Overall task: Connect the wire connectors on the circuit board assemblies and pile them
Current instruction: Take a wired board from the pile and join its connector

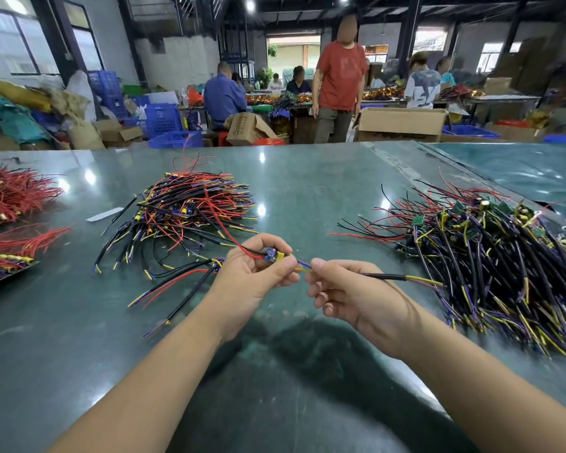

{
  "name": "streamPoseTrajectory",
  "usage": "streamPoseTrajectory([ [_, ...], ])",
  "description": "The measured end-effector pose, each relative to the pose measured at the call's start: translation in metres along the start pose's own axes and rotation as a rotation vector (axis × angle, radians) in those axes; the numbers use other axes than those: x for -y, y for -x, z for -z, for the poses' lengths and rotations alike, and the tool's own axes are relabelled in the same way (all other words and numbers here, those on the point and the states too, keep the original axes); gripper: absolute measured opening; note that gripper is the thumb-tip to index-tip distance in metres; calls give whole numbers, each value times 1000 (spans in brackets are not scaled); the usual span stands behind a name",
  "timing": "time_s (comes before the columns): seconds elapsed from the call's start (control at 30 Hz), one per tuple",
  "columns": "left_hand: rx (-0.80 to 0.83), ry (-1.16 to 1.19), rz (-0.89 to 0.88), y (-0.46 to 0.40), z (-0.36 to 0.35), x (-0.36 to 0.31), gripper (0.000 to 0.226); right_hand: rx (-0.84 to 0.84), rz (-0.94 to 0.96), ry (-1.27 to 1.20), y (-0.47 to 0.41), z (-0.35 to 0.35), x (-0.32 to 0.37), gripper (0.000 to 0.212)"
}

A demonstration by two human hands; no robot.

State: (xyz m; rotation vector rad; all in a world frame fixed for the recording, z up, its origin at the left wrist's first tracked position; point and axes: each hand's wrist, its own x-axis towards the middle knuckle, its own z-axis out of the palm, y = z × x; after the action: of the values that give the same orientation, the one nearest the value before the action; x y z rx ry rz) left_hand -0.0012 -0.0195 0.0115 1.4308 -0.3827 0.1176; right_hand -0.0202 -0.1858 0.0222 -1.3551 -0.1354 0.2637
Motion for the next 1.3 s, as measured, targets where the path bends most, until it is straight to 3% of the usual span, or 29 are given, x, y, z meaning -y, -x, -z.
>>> streamPoseTrajectory([
  [0.2, 2, 73, 92, 0, -1, 2, 9, -119, 183, 294, -5, 4, -5, 21],
  [0.4, 7, 139, 197, -1, 1, 3, 20, -149, 281, 673, -7, 11, -8, 22],
  [0.67, -10, 129, 223, 1, -1, 3, 14, -93, 114, 288, -8, 8, -8, 14],
  [0.97, 34, 88, 239, 0, -2, -1, 16, -242, 262, 327, -9, 2, -12, 18],
  [1.1, -25, 98, 205, -1, -2, 0, 18, -159, 219, 259, -8, 2, -9, 17],
  [1.3, -67, 103, 199, -2, -2, 2, 19, -146, 213, 348, -9, 3, -10, 14],
])
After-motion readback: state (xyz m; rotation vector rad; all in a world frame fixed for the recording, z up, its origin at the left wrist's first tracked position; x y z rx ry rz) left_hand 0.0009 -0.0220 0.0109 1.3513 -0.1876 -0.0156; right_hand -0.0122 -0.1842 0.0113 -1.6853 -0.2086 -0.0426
